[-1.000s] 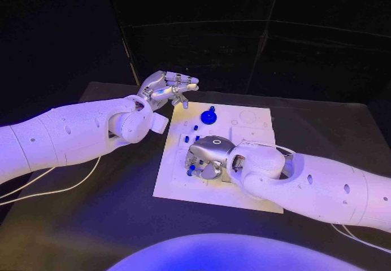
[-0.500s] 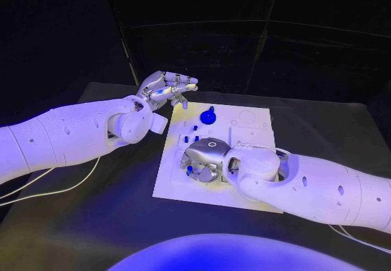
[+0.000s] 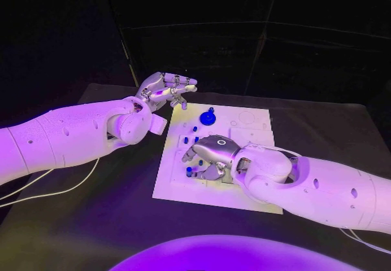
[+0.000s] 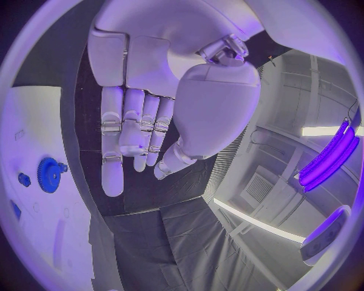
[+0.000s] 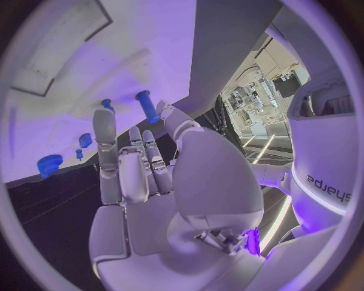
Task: Assemble the parts on the task board
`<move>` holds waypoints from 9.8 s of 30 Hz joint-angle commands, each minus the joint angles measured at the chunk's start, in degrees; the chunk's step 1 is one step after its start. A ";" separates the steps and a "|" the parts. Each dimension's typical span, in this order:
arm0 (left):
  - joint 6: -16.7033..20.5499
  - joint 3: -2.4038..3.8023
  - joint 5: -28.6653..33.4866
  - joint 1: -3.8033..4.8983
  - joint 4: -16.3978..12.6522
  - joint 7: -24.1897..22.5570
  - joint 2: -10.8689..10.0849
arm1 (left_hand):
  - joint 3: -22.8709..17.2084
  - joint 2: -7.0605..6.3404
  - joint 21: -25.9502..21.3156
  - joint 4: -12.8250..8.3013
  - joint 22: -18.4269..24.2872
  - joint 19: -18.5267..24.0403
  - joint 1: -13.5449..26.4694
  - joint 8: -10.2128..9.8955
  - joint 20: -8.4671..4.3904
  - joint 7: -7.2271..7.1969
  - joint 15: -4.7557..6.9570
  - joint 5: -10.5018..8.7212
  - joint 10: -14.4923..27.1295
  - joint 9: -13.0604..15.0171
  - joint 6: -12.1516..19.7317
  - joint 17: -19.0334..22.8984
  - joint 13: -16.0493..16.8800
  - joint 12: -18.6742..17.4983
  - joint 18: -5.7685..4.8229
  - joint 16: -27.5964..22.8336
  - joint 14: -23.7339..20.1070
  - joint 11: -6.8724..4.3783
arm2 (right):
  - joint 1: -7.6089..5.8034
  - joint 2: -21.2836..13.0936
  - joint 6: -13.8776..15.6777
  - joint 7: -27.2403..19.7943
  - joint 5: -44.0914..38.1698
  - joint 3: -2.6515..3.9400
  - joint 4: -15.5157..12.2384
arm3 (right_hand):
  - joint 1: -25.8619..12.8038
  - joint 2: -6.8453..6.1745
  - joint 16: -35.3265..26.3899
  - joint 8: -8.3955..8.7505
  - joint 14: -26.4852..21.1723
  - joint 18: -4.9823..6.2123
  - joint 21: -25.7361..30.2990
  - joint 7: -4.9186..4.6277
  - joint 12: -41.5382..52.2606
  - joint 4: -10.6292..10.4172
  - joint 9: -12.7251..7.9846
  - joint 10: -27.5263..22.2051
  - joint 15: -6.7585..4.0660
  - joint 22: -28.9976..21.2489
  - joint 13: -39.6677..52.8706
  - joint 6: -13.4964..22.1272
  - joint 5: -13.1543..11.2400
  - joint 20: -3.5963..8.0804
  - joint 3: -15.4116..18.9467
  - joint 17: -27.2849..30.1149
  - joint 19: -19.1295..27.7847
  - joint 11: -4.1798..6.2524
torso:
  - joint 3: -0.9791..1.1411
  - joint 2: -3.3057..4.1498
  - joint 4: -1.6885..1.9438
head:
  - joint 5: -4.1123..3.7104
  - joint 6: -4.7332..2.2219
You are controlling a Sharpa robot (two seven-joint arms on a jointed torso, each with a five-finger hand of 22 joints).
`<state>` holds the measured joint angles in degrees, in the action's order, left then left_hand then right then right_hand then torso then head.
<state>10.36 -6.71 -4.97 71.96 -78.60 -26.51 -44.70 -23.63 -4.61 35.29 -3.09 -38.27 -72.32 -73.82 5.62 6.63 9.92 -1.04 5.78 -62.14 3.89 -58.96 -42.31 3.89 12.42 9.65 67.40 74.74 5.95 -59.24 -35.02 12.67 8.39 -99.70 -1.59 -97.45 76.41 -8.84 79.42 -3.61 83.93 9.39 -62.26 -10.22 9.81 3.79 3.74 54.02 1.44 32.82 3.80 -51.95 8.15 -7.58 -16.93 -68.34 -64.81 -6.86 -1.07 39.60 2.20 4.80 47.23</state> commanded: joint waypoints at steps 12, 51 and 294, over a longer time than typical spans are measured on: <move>-0.54 0.03 0.22 0.08 0.00 -0.20 -0.43 | 0.35 0.26 -0.37 0.06 0.08 0.30 0.22 0.24 -0.04 0.17 0.00 -0.20 0.26 -0.05 0.21 0.07 0.07 0.39 0.79 -0.30 -0.44 0.11 | -1.26 -16.88 14.02 -0.39 23.12 1.03 -7.17 | -0.53 2.52 1.35 -2.16 2.66 -0.47 -2.62 1.27 10.98 -3.02 0.76 15.43 -1.71 5.16 3.56 -4.93 0.98 1.47 5.56 -2.31 -3.49 2.80 | -0.05 -0.21 -0.26 | -3.34 -1.53; -0.37 -0.14 1.29 0.07 -0.43 -0.19 -1.43 | 0.55 0.30 -0.47 0.12 0.17 0.24 0.21 0.28 -0.03 0.17 -0.01 -0.22 0.34 -0.04 0.26 0.20 0.08 0.50 0.80 -0.30 -0.48 0.12 | 0.46 -27.90 5.37 22.23 19.33 0.49 -12.33 | -4.00 2.82 7.23 -16.58 4.43 -2.20 -8.60 4.39 65.37 -19.75 4.44 24.46 -4.12 15.77 64.35 -3.90 8.42 4.02 25.98 -12.99 -8.31 5.56 | -0.41 -1.22 -2.03 | -6.82 -1.18; -0.85 -0.57 1.31 0.04 -1.36 0.37 -2.22 | 0.82 0.41 -0.63 0.23 0.31 0.14 0.20 0.35 -0.02 0.18 -0.01 -0.21 0.44 -0.03 0.28 0.32 0.10 0.68 0.80 -0.25 -0.51 0.12 | 5.10 -26.20 2.29 21.19 14.04 0.60 -9.05 | -0.64 8.91 7.96 -16.43 4.84 -2.31 -8.19 6.01 61.75 -11.79 16.02 25.40 -5.28 17.18 66.83 -6.83 8.70 5.00 27.09 -15.82 -8.41 7.02 | -0.43 -1.33 -2.90 | -7.94 -0.42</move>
<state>10.15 -7.31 -3.89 71.91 -79.87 -25.94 -46.90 -23.08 -4.61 34.85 -2.85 -38.05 -72.32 -73.82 5.61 6.63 9.92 -1.04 5.78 -62.14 3.90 -58.96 -42.07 3.89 12.70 9.65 67.40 74.74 5.95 -54.11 -61.35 17.23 28.90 -84.14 -0.99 -106.51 75.11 0.18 87.52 -20.26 83.93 7.57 -70.83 -4.16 71.76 -8.26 19.70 79.43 -3.49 50.10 70.68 -58.40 16.52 -2.87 9.96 -74.91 -73.21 -0.08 -1.48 38.25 -0.71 -3.19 46.74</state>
